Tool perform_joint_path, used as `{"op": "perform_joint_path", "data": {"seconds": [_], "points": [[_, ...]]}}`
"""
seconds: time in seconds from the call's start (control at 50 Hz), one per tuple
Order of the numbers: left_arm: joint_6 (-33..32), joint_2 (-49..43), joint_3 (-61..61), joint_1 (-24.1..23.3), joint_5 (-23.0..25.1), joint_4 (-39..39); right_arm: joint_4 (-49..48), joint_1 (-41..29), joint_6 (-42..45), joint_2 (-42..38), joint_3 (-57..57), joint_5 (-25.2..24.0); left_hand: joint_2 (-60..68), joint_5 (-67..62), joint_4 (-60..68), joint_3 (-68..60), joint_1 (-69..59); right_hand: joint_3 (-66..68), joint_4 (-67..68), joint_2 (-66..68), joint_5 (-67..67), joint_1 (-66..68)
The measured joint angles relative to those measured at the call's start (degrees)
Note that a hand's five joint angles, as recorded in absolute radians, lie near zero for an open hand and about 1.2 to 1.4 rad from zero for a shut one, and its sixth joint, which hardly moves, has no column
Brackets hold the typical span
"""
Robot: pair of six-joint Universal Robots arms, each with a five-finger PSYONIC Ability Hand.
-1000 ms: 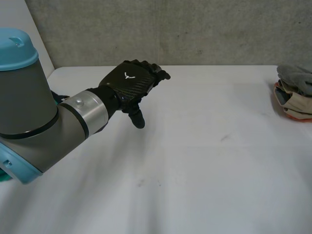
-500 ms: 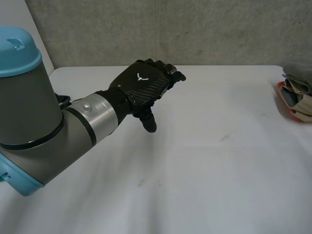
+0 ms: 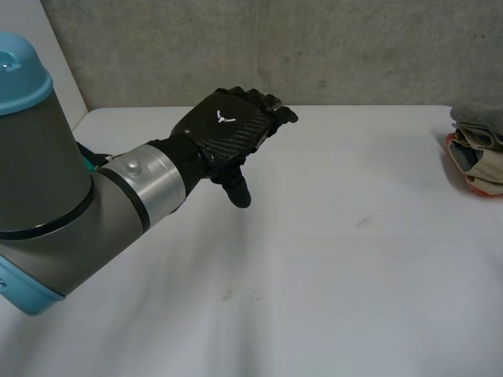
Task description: Fold the laundry.
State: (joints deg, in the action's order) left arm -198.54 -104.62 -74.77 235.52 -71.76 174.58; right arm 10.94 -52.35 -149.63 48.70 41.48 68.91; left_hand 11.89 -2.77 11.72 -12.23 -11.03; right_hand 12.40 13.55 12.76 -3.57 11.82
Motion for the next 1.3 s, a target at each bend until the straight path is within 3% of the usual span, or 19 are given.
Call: {"op": "perform_joint_path", "data": {"seconds": [0.08, 0.18, 0.28, 0.34, 0.44, 0.46, 0.6, 0.72, 0.8, 0.82, 0.9, 0.98, 1.16, 1.28, 1.3], "points": [[0.12, 1.05, 0.00, 0.56, -0.99, 0.54, -0.66, 0.11, 2.70, 0.67, -5.49, 10.33, 0.00, 0.00, 0.00, 0.00, 0.00, 0.00, 0.01, 0.00, 0.00, 0.00], [0.62, 2.51, -0.19, 2.34, -5.76, 3.67, -5.72, -4.47, -3.68, 4.32, -6.04, 11.92, 0.00, 0.00, 0.00, 0.00, 0.00, 0.00, 0.01, 0.00, 0.00, 0.00], [0.49, 3.68, -1.14, 5.01, -11.99, 7.86, -10.99, -10.43, -12.50, 10.60, 0.47, 6.24, 0.00, 0.00, 0.00, 0.00, 0.00, 0.00, 0.00, 0.00, 0.00, 0.00], [-2.04, 4.24, -2.98, 11.73, -19.48, 13.82, -20.91, -20.13, -20.52, 20.87, 18.18, -6.77, 0.00, 0.00, 0.00, 0.00, 0.00, 0.00, 0.01, 0.00, 0.00, 0.00], [-6.38, 2.29, -3.96, 17.96, -21.51, 15.95, -29.06, -26.70, -21.25, 26.10, 31.66, -13.22, 0.00, 0.00, 0.00, 0.00, 0.00, 0.00, 0.01, 0.00, 0.00, 0.00], [-9.21, 0.44, -4.24, 20.92, -21.66, 16.32, -33.21, -29.68, -20.71, 27.92, 37.98, -15.12, 0.00, 0.00, 0.00, 0.00, 0.00, 0.00, 0.00, 0.00, 0.01, 0.00], [-21.05, -10.64, -4.30, 32.41, -20.76, 16.55, -45.65, -39.90, -15.59, 31.91, 59.89, -17.20, 0.00, 0.00, 0.00, 0.01, 0.00, -0.19, 0.00, 0.00, 0.22, 0.00], [-24.50, -19.31, -1.87, 38.49, -19.23, 16.35, -47.93, -43.96, -11.26, 31.80, 68.87, -16.70, 0.03, -0.01, 0.07, -0.03, -0.24, -0.19, 0.00, 0.00, 0.22, 0.00], [-24.85, -23.27, -0.02, 40.24, -18.68, 16.10, -47.98, -44.67, -9.01, 31.39, 71.35, -16.44, 11.43, -10.19, 10.98, -11.03, -13.27, -0.19, 0.00, 0.00, 0.22, 0.00], [-24.76, -25.26, 1.17, 40.73, -18.47, 15.97, -47.71, -44.66, -6.59, 31.04, 72.65, -16.18, 34.15, -31.64, 33.69, -32.96, -35.04, -0.19, 0.00, 0.00, 0.22, 0.00], [-24.18, -25.61, 1.82, 39.98, -18.55, 16.11, -47.36, -44.31, -4.35, 30.85, 72.86, -15.54, 52.83, -49.67, 52.94, -52.13, -45.14, -0.19, 0.00, 0.00, 0.22, 0.00], [-22.17, -22.31, 1.93, 36.48, -18.85, 17.07, -47.13, -43.98, -2.98, 30.80, 72.32, -14.02, 55.27, -51.39, 56.66, -54.53, -46.86, -0.19, 0.00, 0.00, 0.22, 0.00], [-8.07, -9.25, 0.97, 17.94, -18.32, 20.06, -47.12, -43.84, -2.88, 30.88, 71.30, -8.47, 55.56, -51.39, 56.77, -55.09, -47.48, -0.19, 0.00, 0.00, 0.22, 0.00], [-2.07, -8.76, 0.48, 4.35, -15.83, 20.36, -47.16, -43.76, -2.95, 30.85, 70.87, -5.89, 55.57, -51.39, 56.89, -55.09, -47.73, -0.19, 0.00, 0.00, 0.22, 0.00], [-1.94, -9.01, 0.47, 3.75, -15.69, 20.35, -47.17, -43.76, -2.95, 30.85, 70.83, -5.73, 55.57, -51.39, 56.89, -55.09, -47.73, -0.19, 0.00, 0.00, 0.22, 0.00]]}}
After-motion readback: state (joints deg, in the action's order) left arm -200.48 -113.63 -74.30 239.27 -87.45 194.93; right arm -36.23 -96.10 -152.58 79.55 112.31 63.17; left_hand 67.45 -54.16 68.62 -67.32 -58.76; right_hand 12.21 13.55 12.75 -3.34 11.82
